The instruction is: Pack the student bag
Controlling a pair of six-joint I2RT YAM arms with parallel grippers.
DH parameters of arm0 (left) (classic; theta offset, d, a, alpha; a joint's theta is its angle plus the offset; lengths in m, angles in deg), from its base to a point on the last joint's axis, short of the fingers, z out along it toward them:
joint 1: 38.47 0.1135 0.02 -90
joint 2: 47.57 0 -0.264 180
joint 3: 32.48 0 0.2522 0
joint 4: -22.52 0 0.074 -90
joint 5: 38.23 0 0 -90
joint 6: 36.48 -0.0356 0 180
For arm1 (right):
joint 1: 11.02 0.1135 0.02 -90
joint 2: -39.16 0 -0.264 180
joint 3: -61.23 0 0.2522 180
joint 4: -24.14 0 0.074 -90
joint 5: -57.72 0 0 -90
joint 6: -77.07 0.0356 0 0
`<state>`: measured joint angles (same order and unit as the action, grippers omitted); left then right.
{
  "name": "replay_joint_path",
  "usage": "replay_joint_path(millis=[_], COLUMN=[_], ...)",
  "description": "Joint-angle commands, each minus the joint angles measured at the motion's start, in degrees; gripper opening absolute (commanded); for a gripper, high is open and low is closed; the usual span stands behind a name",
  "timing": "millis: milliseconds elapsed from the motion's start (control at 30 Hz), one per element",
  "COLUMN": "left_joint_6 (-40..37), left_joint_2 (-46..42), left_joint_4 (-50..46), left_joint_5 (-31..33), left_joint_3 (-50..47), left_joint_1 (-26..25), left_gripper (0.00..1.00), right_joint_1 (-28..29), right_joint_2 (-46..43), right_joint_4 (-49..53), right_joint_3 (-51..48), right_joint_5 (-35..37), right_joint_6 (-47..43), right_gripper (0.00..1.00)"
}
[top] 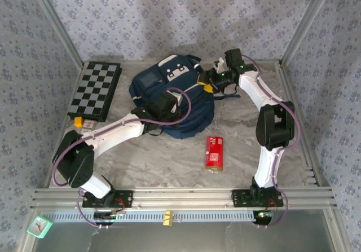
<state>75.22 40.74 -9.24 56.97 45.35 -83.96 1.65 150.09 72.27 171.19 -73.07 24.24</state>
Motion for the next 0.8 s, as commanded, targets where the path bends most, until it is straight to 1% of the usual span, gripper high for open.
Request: replay_joint_path(millis=[0,100,200,333,433,467,533,667,767], left_joint_6=[-0.58,-0.36,-0.25,-0.25,-0.33,-0.34,-0.47,-0.69,0.04], left_joint_2=[-0.06,-0.15,-0.33,-0.14,0.08,0.20,0.49,0.29,-0.68], left_joint_4=[-0.65,-0.98,-0.68,-0.52,0.05,0.06,-0.27,-0.87,-3.68], left_joint_5=[-0.13,0.54,0.36,0.22,-0.01,-0.05,-0.28,0.21,1.15], left_joint_3=[2.28,2.11,1.71,1.84,1.68,1.91,2.28,2.30,1.31], left_joint_1=[-0.28,-0.18,-0.17,-0.19,-0.17,-0.13,-0.16,-0.14,-0.16], left_gripper=[0.00,0.00,0.00,0.00,0.00,0.00,0.00,0.00,0.00], right_joint_1=[0.70,2.41,4.85,7.38,8.47,8.73,9.09,8.89,7.86], right_joint_2=[-6.66,-11.24,-13.44,-13.60,-13.47,-13.24,-12.80,-12.74,-13.21], right_joint_4=[-2.48,-7.70,-13.45,-17.73,-21.78,-21.81,-22.38,-22.76,-21.76], right_joint_3=[-6.65,-13.97,-18.53,-20.86,-22.96,-22.90,-22.98,-22.69,-22.76], right_joint_5=[1.73,3.11,3.36,5.49,7.83,8.79,10.43,10.95,10.73], right_joint_6=[4.16,9.22,14.63,19.49,23.07,23.52,23.87,23.54,23.09], right_gripper=[0.53,0.56,0.59,0.59,0.56,0.54,0.46,0.30,0.11])
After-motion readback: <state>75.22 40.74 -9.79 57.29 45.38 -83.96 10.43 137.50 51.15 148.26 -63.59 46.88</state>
